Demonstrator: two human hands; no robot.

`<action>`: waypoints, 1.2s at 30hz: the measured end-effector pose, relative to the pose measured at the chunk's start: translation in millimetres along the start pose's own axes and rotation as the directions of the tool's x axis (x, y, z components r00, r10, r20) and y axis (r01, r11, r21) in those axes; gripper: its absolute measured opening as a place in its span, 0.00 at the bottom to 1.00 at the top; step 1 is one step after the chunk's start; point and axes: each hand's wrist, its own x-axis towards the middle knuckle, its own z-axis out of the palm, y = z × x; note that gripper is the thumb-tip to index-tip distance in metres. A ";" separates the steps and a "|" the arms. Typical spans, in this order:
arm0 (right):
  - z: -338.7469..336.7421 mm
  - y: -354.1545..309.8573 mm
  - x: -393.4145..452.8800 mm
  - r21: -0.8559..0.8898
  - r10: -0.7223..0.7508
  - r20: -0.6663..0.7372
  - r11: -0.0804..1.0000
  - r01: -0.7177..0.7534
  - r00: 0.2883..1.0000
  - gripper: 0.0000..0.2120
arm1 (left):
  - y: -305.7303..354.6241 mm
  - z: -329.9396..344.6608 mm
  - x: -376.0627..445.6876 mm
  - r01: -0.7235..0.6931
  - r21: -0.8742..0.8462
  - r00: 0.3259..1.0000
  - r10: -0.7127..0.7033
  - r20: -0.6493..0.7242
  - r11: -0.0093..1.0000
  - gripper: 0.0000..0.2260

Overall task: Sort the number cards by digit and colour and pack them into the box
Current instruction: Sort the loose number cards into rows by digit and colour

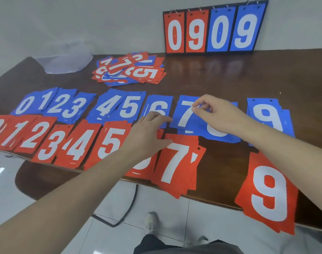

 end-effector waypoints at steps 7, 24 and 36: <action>18.2 -29.1 37.4 -0.016 0.009 0.013 1.000 -0.008 1.000 0.07 | -46.8 -31.3 23.0 0.049 -0.092 0.997 -0.054 -0.050 0.995 0.22; 95.0 -87.1 198.7 -0.186 0.028 -0.102 0.981 -0.047 0.994 0.05 | -255.8 -98.3 156.9 0.023 -0.164 0.992 -0.043 -0.121 0.986 0.17; 114.6 -81.6 282.9 -0.450 0.202 -0.150 0.858 -0.249 0.968 0.31 | -309.9 -98.7 266.0 -0.058 -0.034 0.989 0.052 -0.142 0.998 0.21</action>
